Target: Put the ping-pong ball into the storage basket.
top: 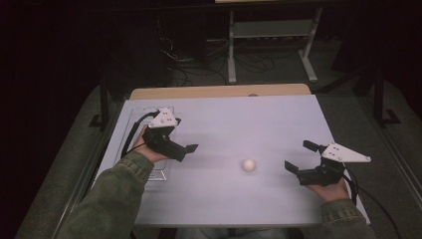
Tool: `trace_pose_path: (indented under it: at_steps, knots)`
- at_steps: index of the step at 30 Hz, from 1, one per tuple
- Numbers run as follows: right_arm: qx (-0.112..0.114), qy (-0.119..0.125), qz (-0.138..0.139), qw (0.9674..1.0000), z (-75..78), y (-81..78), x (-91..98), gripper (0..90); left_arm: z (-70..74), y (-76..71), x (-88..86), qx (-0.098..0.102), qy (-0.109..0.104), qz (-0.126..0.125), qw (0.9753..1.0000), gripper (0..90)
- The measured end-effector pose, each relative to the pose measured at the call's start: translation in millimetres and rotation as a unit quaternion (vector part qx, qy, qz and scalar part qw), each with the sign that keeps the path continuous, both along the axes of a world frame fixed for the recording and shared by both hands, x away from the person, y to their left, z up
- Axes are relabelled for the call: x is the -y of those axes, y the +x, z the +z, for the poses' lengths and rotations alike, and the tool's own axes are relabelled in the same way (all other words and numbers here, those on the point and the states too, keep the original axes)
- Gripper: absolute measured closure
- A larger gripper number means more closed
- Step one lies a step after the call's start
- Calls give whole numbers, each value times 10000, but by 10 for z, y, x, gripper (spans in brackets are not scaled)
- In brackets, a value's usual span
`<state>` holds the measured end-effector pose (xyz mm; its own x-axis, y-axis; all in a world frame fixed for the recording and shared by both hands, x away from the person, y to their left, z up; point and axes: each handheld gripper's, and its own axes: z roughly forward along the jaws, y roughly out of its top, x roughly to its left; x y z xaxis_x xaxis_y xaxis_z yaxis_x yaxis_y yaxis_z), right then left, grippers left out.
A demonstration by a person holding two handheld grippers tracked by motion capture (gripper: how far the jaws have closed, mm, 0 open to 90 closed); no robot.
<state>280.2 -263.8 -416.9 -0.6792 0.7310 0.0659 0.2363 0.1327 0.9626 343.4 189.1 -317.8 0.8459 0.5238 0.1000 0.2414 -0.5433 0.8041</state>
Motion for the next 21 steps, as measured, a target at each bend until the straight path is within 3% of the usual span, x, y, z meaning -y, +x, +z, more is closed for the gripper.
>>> trace_pose_path:
  at_steps: [14,21]
  knots:
    - [-3,8,17,10000,4,-6,2,0,27,73,188,-99,302,-324,9990,0]
    - [-9,10,27,10000,5,-6,3,0,23,113,317,-212,498,-531,9971,0]
